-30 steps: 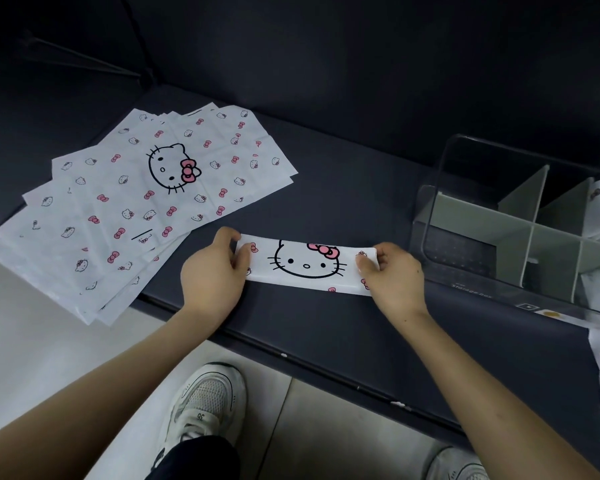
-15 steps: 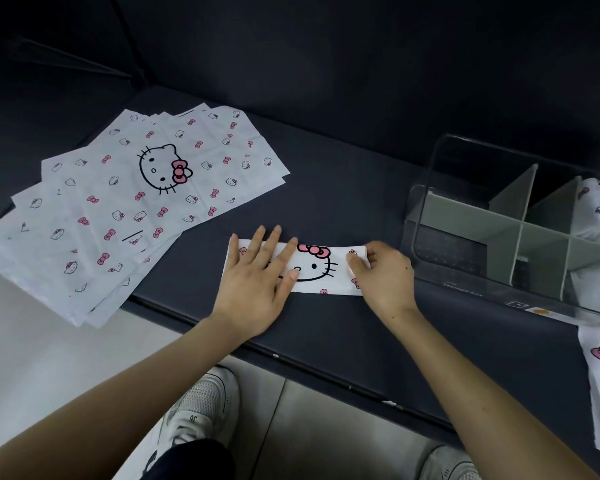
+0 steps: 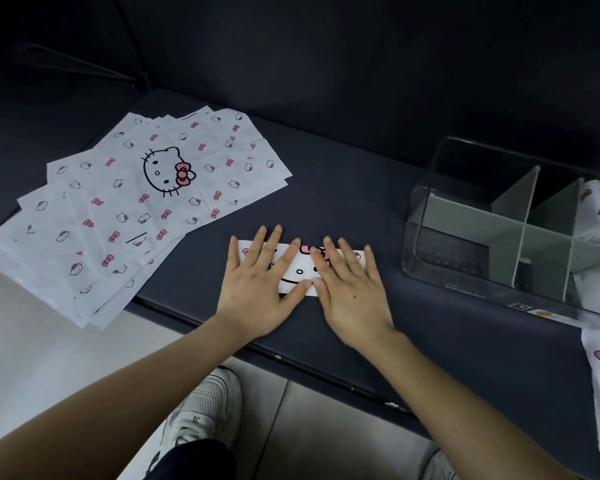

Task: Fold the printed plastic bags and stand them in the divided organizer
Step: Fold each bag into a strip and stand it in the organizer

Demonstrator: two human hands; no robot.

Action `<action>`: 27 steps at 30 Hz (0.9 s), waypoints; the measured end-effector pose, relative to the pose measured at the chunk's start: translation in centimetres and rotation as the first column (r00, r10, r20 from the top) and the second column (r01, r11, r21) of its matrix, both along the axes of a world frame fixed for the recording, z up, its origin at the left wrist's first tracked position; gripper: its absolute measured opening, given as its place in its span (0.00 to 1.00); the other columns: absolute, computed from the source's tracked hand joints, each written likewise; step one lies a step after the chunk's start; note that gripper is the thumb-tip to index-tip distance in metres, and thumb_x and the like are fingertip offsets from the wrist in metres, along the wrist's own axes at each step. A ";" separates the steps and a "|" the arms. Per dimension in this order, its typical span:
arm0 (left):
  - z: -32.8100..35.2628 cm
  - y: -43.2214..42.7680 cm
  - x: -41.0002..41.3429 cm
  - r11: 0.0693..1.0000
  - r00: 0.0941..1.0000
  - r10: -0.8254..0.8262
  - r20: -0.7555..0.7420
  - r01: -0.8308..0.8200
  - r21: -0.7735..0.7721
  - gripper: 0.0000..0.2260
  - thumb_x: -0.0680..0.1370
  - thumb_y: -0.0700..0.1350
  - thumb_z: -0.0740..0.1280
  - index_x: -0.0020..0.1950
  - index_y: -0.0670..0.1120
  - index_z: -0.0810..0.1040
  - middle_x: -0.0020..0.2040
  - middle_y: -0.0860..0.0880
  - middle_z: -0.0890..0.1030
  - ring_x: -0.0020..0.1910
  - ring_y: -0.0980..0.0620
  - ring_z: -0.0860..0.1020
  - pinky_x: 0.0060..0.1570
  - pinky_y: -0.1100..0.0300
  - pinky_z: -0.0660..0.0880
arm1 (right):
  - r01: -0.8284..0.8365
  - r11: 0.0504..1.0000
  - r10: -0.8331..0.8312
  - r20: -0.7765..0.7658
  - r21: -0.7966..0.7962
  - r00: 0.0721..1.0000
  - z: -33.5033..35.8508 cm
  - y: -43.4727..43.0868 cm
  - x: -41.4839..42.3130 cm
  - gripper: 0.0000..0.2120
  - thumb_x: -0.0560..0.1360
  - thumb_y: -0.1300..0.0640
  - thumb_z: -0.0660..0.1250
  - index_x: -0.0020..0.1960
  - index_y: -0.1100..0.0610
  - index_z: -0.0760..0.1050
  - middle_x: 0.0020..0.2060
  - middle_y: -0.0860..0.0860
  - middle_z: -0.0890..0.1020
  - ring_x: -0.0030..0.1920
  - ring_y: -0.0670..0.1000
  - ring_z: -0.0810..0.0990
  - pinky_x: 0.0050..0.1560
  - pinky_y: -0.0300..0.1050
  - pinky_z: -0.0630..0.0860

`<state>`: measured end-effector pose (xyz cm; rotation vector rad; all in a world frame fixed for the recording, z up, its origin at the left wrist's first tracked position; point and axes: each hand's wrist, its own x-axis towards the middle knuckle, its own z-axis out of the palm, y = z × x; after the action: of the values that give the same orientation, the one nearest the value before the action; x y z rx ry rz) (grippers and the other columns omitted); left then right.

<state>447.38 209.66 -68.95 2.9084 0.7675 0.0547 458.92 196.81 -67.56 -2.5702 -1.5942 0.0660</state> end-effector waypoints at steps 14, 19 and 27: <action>0.8 1.1 0.2 0.994 0.992 -0.102 -0.073 0.099 -0.045 0.35 0.73 0.69 0.35 0.78 0.57 0.46 0.79 0.49 0.46 0.78 0.50 0.41 0.73 0.43 0.36 | 0.196 0.980 -0.194 -0.073 0.021 0.978 1.8 -1.1 2.1 0.20 0.76 0.54 0.59 0.62 0.64 0.76 0.54 0.58 0.81 0.52 0.61 0.80 0.50 0.55 0.79; 0.7 3.1 0.6 0.952 0.948 -0.305 -0.086 0.303 -0.039 0.34 0.74 0.70 0.35 0.76 0.56 0.43 0.79 0.50 0.45 0.77 0.52 0.39 0.74 0.44 0.36 | 0.293 0.945 -0.325 -0.317 -0.146 0.891 3.2 -0.5 3.7 0.17 0.74 0.53 0.67 0.62 0.55 0.74 0.56 0.51 0.78 0.58 0.54 0.73 0.53 0.44 0.69; 0.9 5.5 2.3 0.835 0.836 -0.546 -0.048 0.548 0.047 0.32 0.79 0.68 0.42 0.77 0.52 0.54 0.78 0.46 0.53 0.77 0.48 0.47 0.74 0.43 0.41 | 0.317 0.937 -0.346 -0.479 -0.143 0.807 4.4 -2.2 2.0 0.04 0.73 0.56 0.68 0.42 0.56 0.76 0.36 0.46 0.76 0.39 0.48 0.76 0.35 0.41 0.67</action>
<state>449.64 215.14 -68.06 3.0668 -0.0963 -0.0303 460.96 194.56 -63.16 -2.5386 -0.9546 0.6917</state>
